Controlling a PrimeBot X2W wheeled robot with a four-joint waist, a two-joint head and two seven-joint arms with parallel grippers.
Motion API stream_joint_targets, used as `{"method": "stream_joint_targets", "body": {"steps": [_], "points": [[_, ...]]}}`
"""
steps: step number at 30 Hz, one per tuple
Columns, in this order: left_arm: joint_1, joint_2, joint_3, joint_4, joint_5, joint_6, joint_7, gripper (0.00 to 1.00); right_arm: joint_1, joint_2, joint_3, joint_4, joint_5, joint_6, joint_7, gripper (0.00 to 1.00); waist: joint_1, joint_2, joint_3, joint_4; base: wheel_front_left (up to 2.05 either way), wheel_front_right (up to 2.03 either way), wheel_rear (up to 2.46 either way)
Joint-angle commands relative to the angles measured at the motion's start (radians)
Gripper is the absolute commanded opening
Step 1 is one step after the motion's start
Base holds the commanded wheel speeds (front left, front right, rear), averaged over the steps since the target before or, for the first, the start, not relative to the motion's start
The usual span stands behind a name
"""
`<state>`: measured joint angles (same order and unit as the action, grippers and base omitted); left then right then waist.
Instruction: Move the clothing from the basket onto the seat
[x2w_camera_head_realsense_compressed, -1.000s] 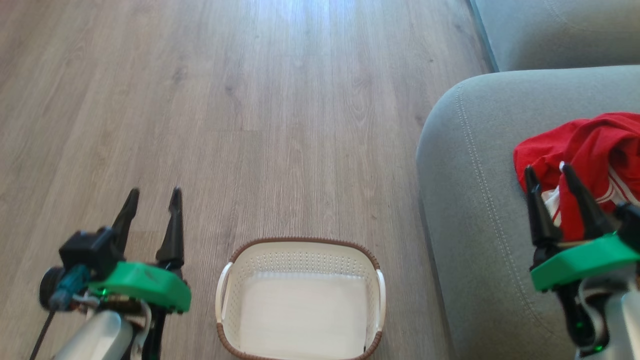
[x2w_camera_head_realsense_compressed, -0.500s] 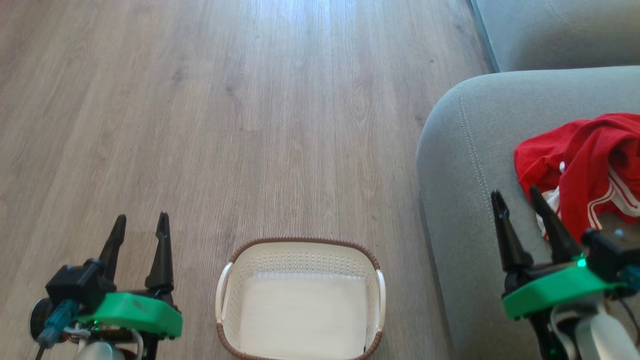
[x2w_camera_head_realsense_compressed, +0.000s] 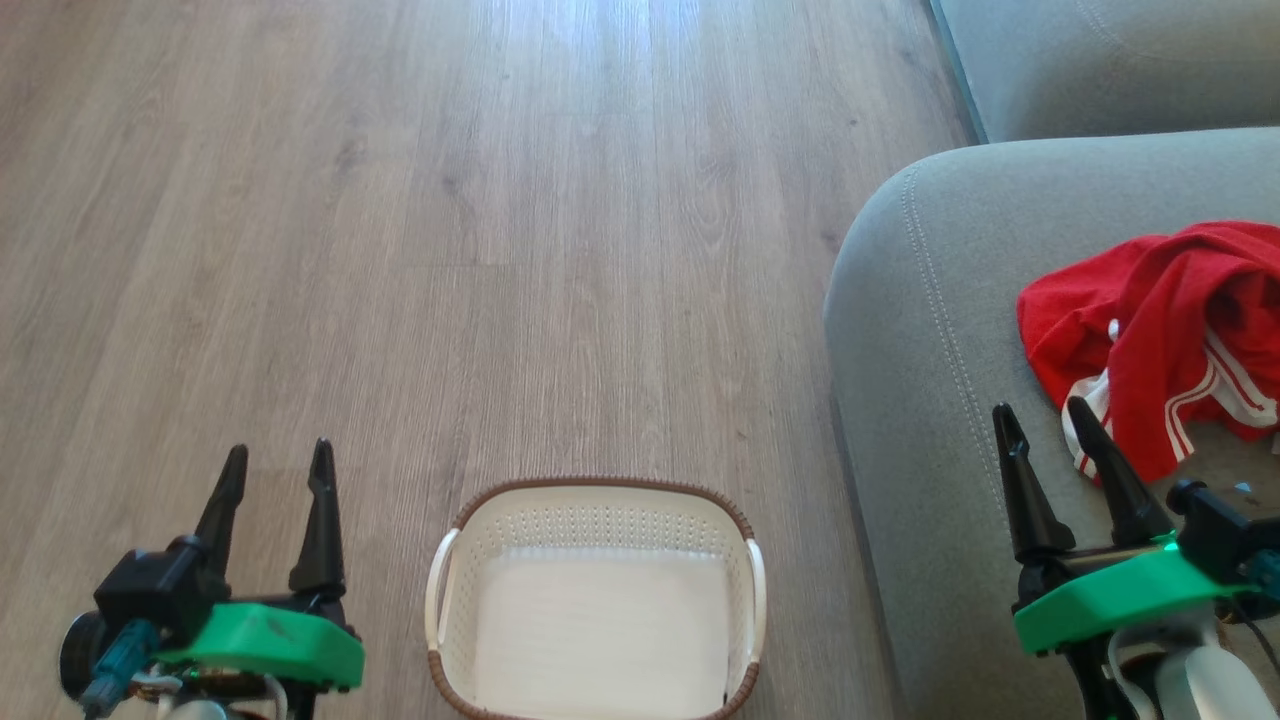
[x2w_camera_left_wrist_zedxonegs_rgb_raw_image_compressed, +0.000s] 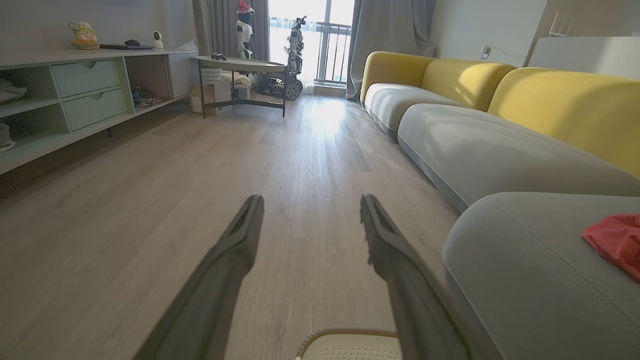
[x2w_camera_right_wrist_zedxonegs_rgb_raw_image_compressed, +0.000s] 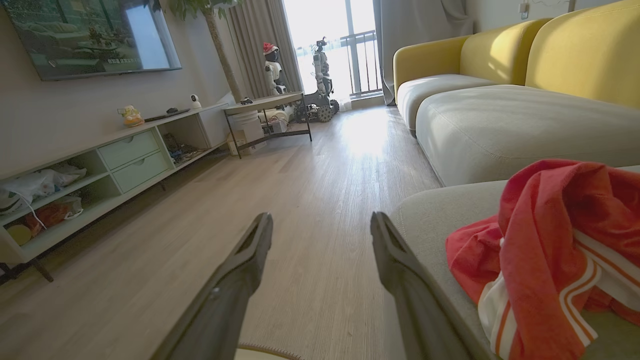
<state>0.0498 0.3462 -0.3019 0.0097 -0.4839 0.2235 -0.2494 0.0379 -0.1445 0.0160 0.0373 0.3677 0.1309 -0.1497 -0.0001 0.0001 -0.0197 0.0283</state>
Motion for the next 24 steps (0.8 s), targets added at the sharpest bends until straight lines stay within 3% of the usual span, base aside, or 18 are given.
{"method": "stream_joint_targets", "body": {"steps": [1, 24], "points": [[-0.037, 0.004, 0.061, -0.022, 0.014, -0.012, -0.012, 1.0, -0.031, -0.006, 0.014, -0.03, -0.013, 0.0, -0.004, 1.0, 0.0001, -0.0001, 0.0, -0.001, 0.0, 0.0, 0.0], [-0.035, -0.04, 0.109, 0.013, 0.047, -0.07, -0.012, 1.0, -0.037, 0.002, 0.02, -0.03, -0.011, 0.0, 0.009, 1.0, 0.0001, -0.0001, 0.001, -0.011, 0.0, 0.0, 0.0]]}}
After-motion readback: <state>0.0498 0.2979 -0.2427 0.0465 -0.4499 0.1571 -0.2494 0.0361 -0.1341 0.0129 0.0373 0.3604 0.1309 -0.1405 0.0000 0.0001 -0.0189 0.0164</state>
